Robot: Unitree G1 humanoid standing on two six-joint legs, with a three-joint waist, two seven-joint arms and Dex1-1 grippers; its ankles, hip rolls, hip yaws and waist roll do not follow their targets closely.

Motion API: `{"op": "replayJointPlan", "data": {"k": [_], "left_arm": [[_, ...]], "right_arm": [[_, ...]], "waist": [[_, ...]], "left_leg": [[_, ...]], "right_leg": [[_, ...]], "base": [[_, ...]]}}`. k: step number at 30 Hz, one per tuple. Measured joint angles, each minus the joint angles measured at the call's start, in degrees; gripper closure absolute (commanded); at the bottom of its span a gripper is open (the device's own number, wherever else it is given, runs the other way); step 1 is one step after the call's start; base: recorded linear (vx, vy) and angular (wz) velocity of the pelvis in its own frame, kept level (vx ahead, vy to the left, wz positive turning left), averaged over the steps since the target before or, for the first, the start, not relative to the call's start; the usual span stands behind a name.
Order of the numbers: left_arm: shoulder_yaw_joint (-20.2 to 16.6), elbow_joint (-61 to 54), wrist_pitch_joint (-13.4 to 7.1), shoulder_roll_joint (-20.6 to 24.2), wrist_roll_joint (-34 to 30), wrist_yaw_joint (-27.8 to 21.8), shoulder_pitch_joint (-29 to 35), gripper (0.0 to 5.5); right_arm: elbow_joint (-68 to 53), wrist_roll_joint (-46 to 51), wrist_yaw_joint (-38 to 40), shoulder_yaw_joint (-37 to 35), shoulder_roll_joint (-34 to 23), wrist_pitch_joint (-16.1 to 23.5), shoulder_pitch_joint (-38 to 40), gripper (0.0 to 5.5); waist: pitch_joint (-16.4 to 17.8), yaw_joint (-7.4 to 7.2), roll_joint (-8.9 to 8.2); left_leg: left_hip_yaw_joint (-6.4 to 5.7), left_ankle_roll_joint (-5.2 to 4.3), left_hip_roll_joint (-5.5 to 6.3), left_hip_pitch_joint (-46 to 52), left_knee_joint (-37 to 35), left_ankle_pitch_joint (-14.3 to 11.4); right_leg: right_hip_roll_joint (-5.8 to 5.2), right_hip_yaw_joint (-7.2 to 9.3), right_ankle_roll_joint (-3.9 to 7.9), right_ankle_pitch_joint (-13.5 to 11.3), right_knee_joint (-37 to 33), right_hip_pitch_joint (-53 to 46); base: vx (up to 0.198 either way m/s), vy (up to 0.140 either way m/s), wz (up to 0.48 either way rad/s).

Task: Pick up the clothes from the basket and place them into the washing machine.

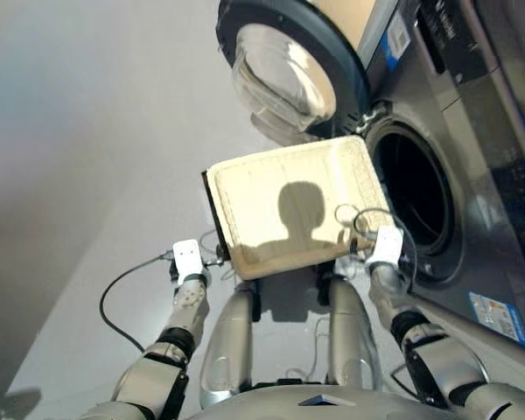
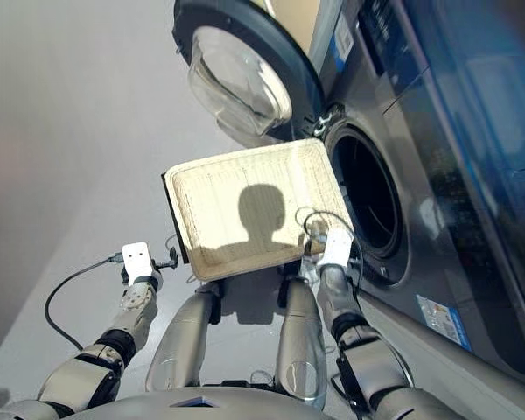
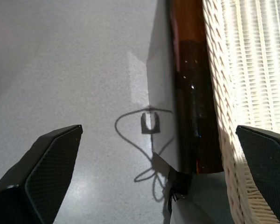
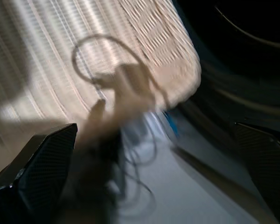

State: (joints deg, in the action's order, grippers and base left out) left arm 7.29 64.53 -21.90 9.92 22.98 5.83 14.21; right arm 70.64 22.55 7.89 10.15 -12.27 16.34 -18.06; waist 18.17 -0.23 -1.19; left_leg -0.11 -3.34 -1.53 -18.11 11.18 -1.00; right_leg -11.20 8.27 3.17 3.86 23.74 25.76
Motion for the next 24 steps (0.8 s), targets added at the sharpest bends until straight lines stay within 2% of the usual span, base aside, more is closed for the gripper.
{"op": "replayJointPlan", "data": {"k": [3,5,10,13,17,20,24], "left_arm": [[-1.6,0.3,0.4,-0.2,0.2,-1.9,-3.4,0.0],[-2.2,0.7,0.9,-0.3,0.6,-3.1,-6.0,0.0],[-2.5,0.9,2.3,-1.8,3.9,-5.5,-9.8,0.0],[-2.6,1.5,2.5,-2.8,3.9,-5.6,-11.8,0.0],[-2.5,2.2,3.2,-3.4,3.7,-5.6,-12.6,0.0],[-1.8,2.2,3.5,-3.5,2.1,-5.6,-13.1,0.0],[-1.5,2.2,3.5,-3.5,1.2,-5.5,-13.1,0.0]], "right_arm": [[0.2,-2.0,-1.3,-0.1,0.1,-0.5,3.4,0.0],[0.2,-2.1,-2.5,-0.1,0.4,-1.0,5.6,0.0],[0.3,-2.1,-4.4,0.1,1.0,-1.3,8.3,0.0],[0.2,-2.6,-4.9,1.2,1.8,-2.2,10.0,0.0],[0.0,-4.3,-5.7,1.8,2.1,-2.4,12.1,0.0],[-0.1,-4.3,-6.0,1.7,2.1,-2.4,12.6,0.0],[-0.3,-4.2,-6.1,1.6,2.1,-2.4,12.6,0.0]], "waist": [[-3.0,0.21,-0.28],[-6.8,0.27,-0.26],[-11.5,0.38,-0.02],[-14.0,0.44,0.34],[-15.7,0.45,0.72],[-15.7,0.41,0.77],[-15.7,0.42,0.81]], "left_leg": [[0.01,0.26,-0.16,5.3,-2.3,-0.1],[0.08,0.55,-0.42,7.1,-4.0,-0.3],[0.09,0.59,-0.8,11.8,-6.1,-0.2],[0.18,0.69,-1.57,13.8,-8.2,0.0],[0.25,0.38,-2.17,15.0,-8.9,0.3],[0.23,0.08,-2.29,16.0,-9.0,0.7],[0.27,0.1,-2.32,16.7,-9.0,0.7]], "right_leg": [[0.25,0.54,0.44,0.3,-2.4,-5.3],[0.55,0.78,1.0,0.5,-3.8,-7.2],[1.05,1.08,1.21,0.5,-6.2,-12.1],[1.98,1.37,1.22,-0.3,-8.9,-14.6],[2.66,2.39,1.21,-1.0,-11.0,-16.4],[2.76,2.48,0.79,-1.3,-11.6,-17.5],[2.8,2.43,1.12,-1.1,-11.7,-18.3]], "base": [[0.065,0.019,-0.023],[0.055,0.013,-0.017],[0.022,0.003,-0.006],[0.019,0.003,-0.011],[0.0,0.0,0.0],[0.0,0.0,0.0],[0.0,0.0,0.0]]}}
